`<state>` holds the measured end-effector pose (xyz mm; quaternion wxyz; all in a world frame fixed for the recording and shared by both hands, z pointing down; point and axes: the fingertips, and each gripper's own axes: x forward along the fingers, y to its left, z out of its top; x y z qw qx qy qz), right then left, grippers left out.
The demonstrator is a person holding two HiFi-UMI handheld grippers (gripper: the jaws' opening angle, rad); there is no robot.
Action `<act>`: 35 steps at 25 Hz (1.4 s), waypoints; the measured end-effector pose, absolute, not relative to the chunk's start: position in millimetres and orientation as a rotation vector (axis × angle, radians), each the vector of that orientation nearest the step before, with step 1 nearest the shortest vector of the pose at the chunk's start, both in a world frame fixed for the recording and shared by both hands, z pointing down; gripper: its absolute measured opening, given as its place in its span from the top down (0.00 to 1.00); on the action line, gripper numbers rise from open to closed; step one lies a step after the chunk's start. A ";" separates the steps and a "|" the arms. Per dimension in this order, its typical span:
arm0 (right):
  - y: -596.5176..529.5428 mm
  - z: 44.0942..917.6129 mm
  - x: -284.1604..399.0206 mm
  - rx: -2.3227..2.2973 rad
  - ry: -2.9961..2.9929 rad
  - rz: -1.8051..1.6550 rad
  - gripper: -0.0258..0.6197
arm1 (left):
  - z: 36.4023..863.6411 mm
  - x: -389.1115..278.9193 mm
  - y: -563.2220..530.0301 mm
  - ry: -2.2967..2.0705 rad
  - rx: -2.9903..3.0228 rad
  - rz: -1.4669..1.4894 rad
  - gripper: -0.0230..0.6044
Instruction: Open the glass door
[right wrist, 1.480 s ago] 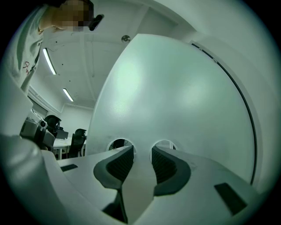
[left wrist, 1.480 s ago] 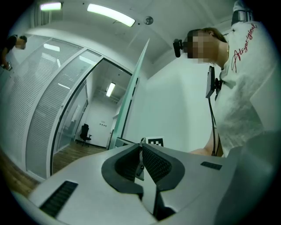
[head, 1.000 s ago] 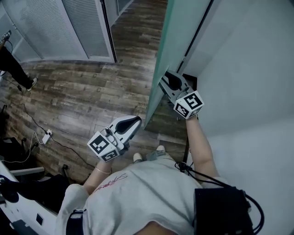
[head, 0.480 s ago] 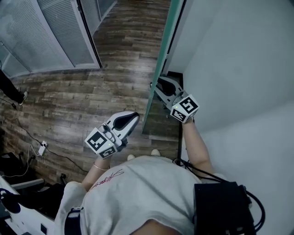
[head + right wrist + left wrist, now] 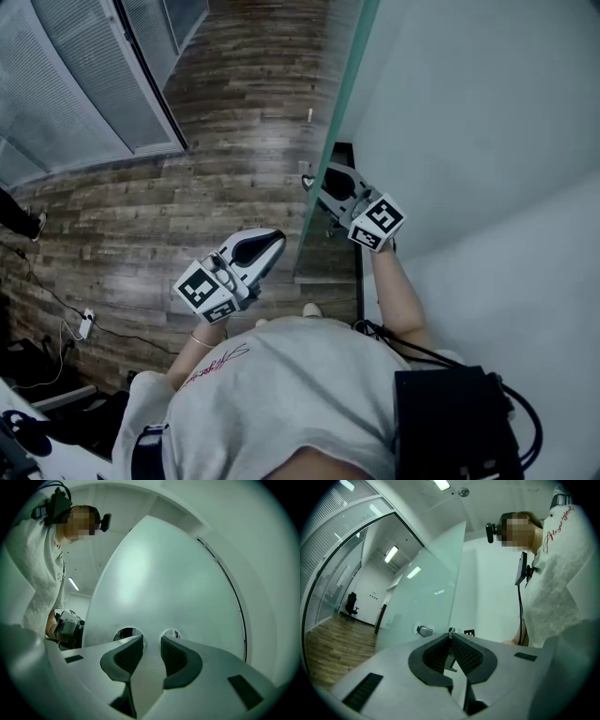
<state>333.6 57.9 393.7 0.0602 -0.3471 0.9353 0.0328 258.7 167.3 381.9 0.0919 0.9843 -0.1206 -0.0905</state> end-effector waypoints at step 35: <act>93.8 398.8 465.9 -0.964 2.820 0.028 0.77 | 394.7 347.5 181.6 -0.244 2.895 -0.200 0.91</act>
